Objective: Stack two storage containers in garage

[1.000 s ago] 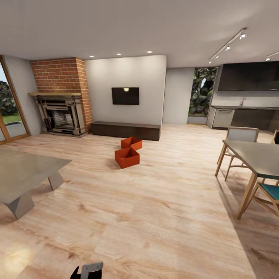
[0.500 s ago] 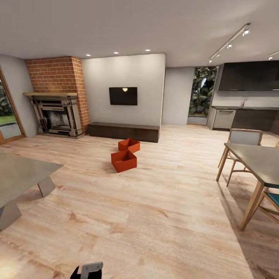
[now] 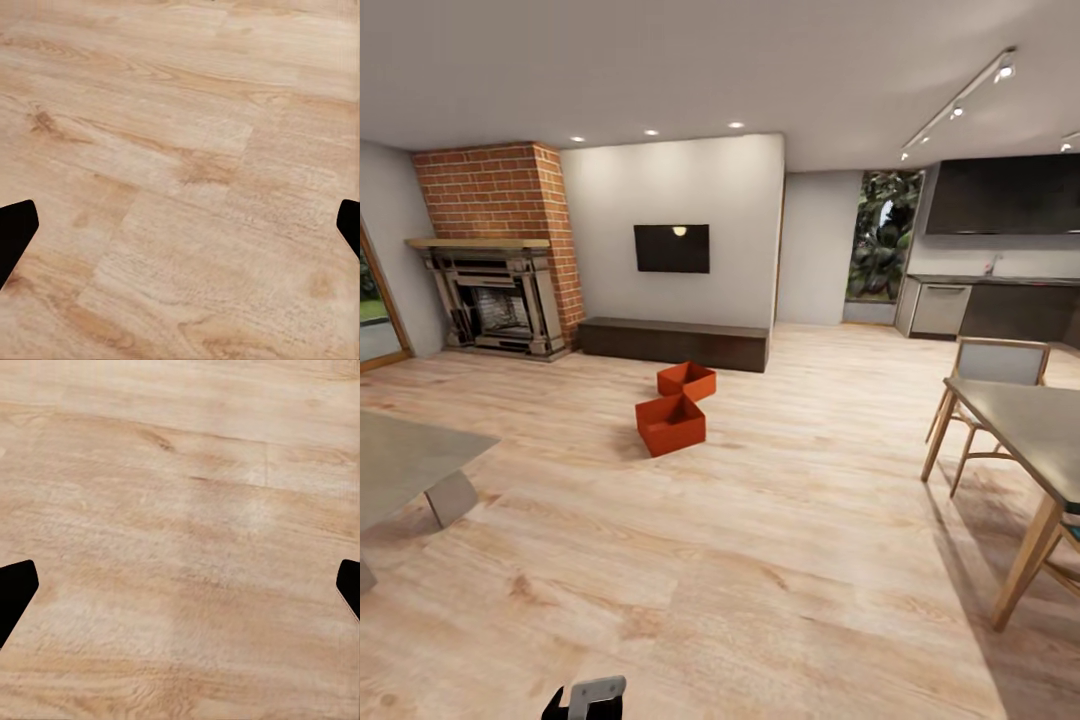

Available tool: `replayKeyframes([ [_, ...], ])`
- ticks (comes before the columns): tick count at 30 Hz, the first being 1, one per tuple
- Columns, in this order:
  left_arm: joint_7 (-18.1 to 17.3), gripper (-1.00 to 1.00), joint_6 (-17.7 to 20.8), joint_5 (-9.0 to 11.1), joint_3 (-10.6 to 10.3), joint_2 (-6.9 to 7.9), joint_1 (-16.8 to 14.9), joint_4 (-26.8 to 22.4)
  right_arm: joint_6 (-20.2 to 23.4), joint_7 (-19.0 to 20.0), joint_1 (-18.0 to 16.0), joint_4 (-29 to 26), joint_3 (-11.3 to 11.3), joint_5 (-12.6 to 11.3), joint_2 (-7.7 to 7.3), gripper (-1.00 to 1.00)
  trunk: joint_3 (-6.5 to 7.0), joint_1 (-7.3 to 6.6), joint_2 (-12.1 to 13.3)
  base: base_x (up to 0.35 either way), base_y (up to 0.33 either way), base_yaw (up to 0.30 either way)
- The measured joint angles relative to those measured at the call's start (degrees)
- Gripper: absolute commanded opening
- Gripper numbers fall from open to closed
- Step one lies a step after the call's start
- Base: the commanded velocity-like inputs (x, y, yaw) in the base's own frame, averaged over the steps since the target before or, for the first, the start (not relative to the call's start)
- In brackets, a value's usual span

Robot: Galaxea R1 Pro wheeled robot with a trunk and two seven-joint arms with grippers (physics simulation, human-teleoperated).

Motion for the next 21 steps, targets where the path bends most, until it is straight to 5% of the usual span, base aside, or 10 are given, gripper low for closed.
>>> replayKeyframes([
  [21,0.0,1.00,0.0,0.0,0.0,0.00,0.0,0.0,0.0,0.0,0.0,-0.1,0.0,0.0,0.00,1.00,0.00,0.00,0.0,0.340,-0.150,0.000],
])
